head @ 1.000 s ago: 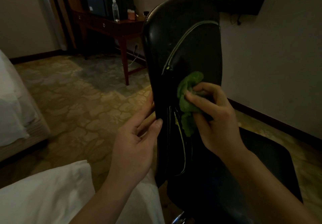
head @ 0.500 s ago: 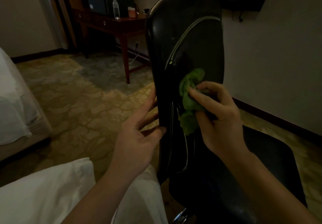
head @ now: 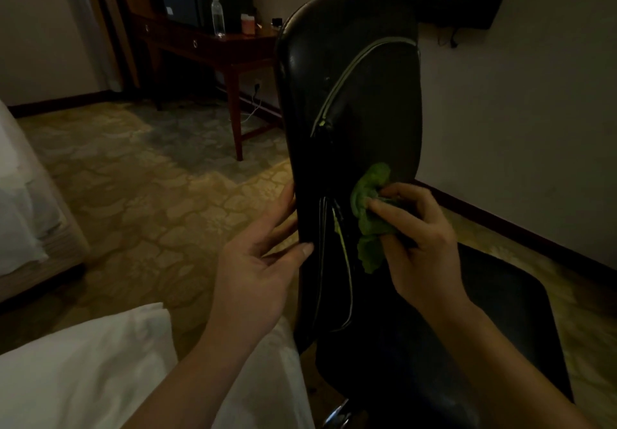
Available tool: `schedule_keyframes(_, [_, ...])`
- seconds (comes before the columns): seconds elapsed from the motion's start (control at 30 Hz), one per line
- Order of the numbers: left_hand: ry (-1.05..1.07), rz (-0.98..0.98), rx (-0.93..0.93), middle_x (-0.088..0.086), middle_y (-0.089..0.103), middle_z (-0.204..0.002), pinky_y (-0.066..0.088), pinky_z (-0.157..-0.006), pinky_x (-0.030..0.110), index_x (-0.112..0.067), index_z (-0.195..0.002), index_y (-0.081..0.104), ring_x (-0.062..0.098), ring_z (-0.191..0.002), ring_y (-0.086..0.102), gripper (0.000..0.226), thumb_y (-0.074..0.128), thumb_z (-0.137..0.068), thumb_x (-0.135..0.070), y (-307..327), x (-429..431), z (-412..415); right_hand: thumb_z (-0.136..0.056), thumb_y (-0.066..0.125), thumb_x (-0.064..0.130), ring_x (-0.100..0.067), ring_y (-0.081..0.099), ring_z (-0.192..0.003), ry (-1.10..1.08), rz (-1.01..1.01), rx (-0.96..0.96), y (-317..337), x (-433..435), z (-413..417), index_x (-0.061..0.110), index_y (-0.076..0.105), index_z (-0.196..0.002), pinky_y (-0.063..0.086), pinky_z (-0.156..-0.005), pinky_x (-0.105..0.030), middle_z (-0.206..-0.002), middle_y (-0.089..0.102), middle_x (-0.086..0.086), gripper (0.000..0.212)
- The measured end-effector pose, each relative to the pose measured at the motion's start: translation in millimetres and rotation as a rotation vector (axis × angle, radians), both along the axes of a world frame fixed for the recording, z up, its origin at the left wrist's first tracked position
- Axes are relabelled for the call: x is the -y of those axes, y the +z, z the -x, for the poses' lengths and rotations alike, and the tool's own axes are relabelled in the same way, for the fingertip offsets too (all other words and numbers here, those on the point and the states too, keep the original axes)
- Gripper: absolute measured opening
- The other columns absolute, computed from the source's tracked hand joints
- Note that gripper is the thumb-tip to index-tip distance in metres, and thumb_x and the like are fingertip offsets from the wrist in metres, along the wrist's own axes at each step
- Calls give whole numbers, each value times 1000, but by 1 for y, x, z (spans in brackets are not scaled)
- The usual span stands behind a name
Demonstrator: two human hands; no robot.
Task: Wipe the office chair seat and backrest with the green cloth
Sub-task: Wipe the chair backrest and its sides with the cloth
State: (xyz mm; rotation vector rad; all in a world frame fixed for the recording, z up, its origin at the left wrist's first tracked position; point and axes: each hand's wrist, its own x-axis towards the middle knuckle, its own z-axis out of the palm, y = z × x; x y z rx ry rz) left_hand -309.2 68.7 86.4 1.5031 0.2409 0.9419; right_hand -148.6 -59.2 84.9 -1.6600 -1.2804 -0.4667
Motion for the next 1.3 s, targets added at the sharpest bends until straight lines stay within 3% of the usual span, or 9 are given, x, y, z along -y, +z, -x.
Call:
schedule_keyframes(0.1, [-12,53,26,-19,66,-130,55,-95,26,-51,-121,65,7,-125,61,87,59,-82,26,-4,1,-1,-86,61,-12,-16,54,-119,22,-7,-12,21,-9,4,15,64,-125,48,-96,-17,-130,50,-8,47])
schedule_keyframes(0.23, [-46,99,40,-10,67,-132,56,-93,27,-35,-131,60,13,-125,62,78,59,-82,26,-6,-3,-1,-87,62,-8,-10,53,-120,34,-10,-19,21,-14,9,19,65,-123,48,-96,-17,-130,49,-4,45])
schedule_keyframes(0.33, [-51,95,28,-12,66,-132,55,-91,25,-32,-133,56,11,-125,61,76,60,-83,25,-5,-3,0,-85,60,-6,0,47,-123,32,-4,-4,6,-8,4,21,65,-121,45,-95,-13,-129,46,-2,45])
schedule_keyframes(0.43, [-42,81,23,-16,66,-131,55,-94,25,-36,-131,56,8,-124,61,76,61,-84,23,-2,-1,1,-82,63,-16,6,45,-122,10,49,-18,-9,1,-1,24,61,-121,44,-93,-8,-128,47,-2,56])
schedule_keyframes(0.57, [-31,70,19,-18,66,-130,54,-96,26,-38,-131,56,7,-124,61,77,61,-84,23,-4,1,1,-82,64,-16,-5,52,-119,-9,48,-45,-4,4,-4,25,63,-120,45,-93,-9,-129,49,-1,56])
schedule_keyframes(0.77, [-21,41,5,-16,65,-132,54,-96,25,-35,-136,54,6,-126,60,73,61,-87,19,-5,2,2,-87,62,-10,-10,54,-118,59,-13,-62,28,-12,11,22,62,-124,48,-95,-16,-129,51,-6,50])
schedule_keyframes(1.03, [32,8,-45,-17,68,-128,55,-94,25,-39,-135,54,6,-122,62,70,67,-87,10,-10,1,3,-79,65,-21,15,45,-120,25,68,-84,-21,8,-2,28,64,-114,40,-92,-3,-125,51,-4,60])
schedule_keyframes(1.13, [55,4,-63,-12,70,-125,56,-95,30,-35,-137,56,9,-119,65,66,69,-87,7,-14,0,2,-79,64,-21,14,47,-118,21,94,-136,-31,15,-8,30,65,-115,40,-91,-3,-123,53,-1,62])
schedule_keyframes(1.3, [53,-24,-117,-16,71,-119,55,-91,23,-42,-134,55,5,-114,66,67,67,-89,6,-13,4,5,-80,64,-20,14,48,-116,9,83,-152,-18,15,-12,26,64,-110,41,-90,-4,-122,54,-1,55])
